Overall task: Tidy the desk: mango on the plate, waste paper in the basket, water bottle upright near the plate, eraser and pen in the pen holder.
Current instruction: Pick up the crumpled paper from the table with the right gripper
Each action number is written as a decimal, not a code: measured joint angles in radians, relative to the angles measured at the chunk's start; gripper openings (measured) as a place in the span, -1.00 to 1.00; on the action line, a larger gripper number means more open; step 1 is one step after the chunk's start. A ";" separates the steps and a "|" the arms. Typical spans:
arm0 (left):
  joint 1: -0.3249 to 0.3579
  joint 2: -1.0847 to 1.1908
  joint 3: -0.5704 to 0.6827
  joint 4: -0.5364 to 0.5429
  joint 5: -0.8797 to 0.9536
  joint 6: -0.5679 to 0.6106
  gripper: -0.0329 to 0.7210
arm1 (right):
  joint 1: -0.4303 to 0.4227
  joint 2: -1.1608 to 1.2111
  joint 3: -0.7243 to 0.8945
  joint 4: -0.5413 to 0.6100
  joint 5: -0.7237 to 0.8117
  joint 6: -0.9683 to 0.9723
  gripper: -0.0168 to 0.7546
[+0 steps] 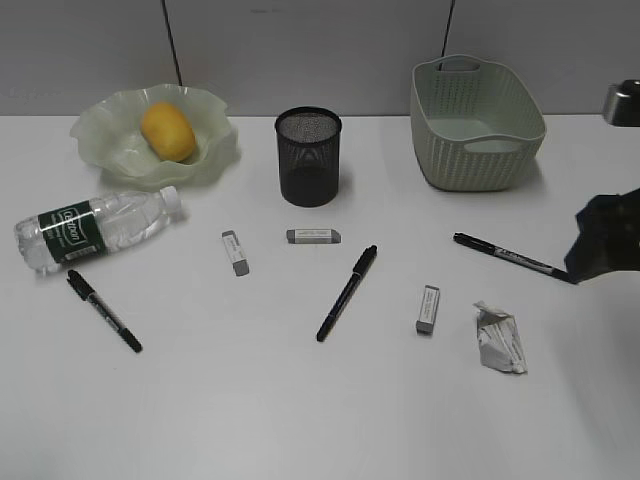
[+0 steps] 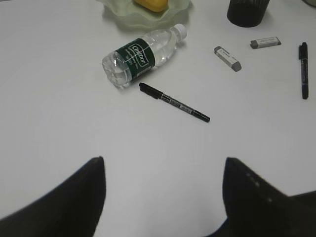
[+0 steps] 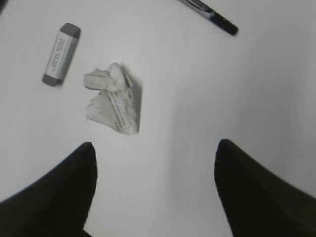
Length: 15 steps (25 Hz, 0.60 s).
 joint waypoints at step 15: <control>0.000 0.000 0.000 -0.005 0.001 0.000 0.55 | 0.156 0.310 -0.036 -0.020 -0.106 0.091 0.67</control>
